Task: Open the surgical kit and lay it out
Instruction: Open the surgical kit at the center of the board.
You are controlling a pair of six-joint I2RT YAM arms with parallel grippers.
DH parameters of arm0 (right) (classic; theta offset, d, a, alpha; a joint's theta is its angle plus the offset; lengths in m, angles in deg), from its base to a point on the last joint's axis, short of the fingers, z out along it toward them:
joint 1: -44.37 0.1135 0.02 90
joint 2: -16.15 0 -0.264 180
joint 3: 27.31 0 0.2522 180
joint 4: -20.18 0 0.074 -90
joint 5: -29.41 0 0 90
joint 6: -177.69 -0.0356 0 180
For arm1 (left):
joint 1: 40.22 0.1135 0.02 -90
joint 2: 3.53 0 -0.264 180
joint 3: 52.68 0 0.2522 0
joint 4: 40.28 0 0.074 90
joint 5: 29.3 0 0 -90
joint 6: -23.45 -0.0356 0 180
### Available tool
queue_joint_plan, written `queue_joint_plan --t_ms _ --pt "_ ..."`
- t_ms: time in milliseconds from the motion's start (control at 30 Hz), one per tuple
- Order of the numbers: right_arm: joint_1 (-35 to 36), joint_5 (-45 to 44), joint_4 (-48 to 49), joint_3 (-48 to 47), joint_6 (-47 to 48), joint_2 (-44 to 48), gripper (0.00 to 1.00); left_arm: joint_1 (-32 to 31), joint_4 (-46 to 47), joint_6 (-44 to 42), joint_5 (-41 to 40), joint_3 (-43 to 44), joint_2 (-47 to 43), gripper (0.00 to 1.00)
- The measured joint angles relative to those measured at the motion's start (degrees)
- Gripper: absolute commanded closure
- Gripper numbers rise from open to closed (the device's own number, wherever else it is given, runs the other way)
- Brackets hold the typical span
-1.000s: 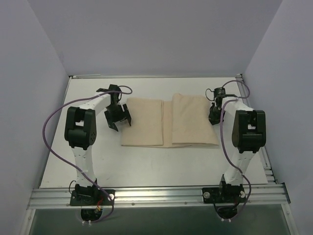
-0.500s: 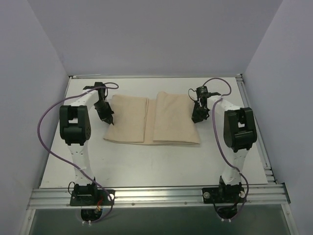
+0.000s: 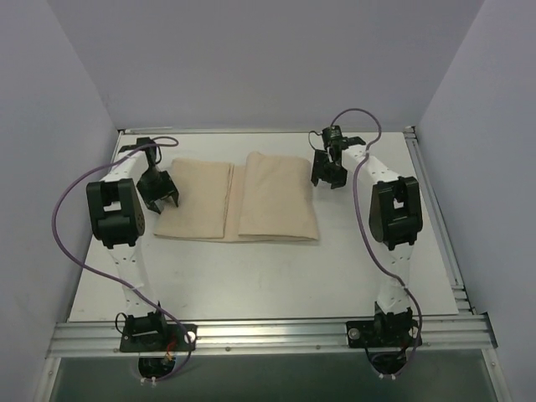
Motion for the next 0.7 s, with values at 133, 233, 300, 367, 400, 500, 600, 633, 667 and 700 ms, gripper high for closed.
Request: queue_joint_plan --t_ms 133,233,300,367,400,500,600,633,667,700 --pt "2.3 -5.0 -4.1 -11.4 2.3 0.0 0.32 0.2 0.4 0.0 -0.1 -2.5 -1.4 0.2" --pt "6.9 -7.4 -6.1 -20.4 2.1 -0.2 0.29 0.4 0.6 -0.3 -0.3 -3.9 -2.3 0.2" --pt "11.4 -8.6 -6.1 -25.0 1.2 -0.8 0.29 0.5 0.8 -0.5 -0.3 -4.1 -2.5 0.21" --pt "16.3 -9.8 -6.6 -29.0 0.0 -2.4 0.29 0.5 1.2 -0.5 -0.1 -4.4 -2.6 0.26" --pt "18.6 -10.5 -6.8 -31.2 -0.7 -3.9 0.3 0.5 1.4 -0.5 0.2 -4.7 -2.6 0.29" --pt "24.9 -12.8 -8.3 -39.1 -3.1 -11.1 0.32 0.6 1.9 -0.8 1.0 -5.1 -2.6 0.36" --pt "28.6 -16.1 -9.6 -41.0 -4.4 -16.5 0.32 0.7 2.4 -0.9 1.4 -5.9 -3.1 0.36" --pt "29.3 -17.1 -10.2 -40.9 -4.6 -17.8 0.33 0.7 2.6 -0.9 1.5 -6.1 -3.3 0.36" --pt "29.7 -18.1 -10.6 -40.5 -4.9 -18.7 0.34 0.9 3.0 -0.9 1.7 -6.5 -3.5 0.36" --pt "30.1 -19.1 -11.0 -40.1 -5.0 -19.3 0.35 0.9 3.3 -0.9 1.9 -6.8 -3.7 0.36"
